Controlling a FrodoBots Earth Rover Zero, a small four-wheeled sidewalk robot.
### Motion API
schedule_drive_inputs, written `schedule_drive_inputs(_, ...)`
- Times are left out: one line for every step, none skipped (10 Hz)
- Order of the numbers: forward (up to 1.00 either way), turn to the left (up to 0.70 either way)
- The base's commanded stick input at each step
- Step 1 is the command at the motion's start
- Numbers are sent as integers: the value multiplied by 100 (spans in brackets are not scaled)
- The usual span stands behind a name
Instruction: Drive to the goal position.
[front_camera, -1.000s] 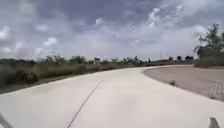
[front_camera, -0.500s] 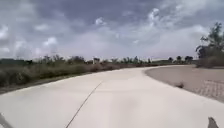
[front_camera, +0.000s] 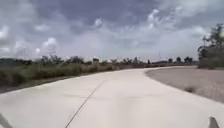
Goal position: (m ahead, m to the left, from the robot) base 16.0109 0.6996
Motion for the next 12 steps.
schedule_drive_inputs(70,0)
schedule_drive_inputs(70,0)
schedule_drive_inputs(70,0)
schedule_drive_inputs(70,0)
schedule_drive_inputs(70,0)
schedule_drive_inputs(70,0)
schedule_drive_inputs(70,0)
schedule_drive_inputs(70,0)
schedule_drive_inputs(70,0)
schedule_drive_inputs(70,0)
schedule_drive_inputs(70,0)
schedule_drive_inputs(70,0)
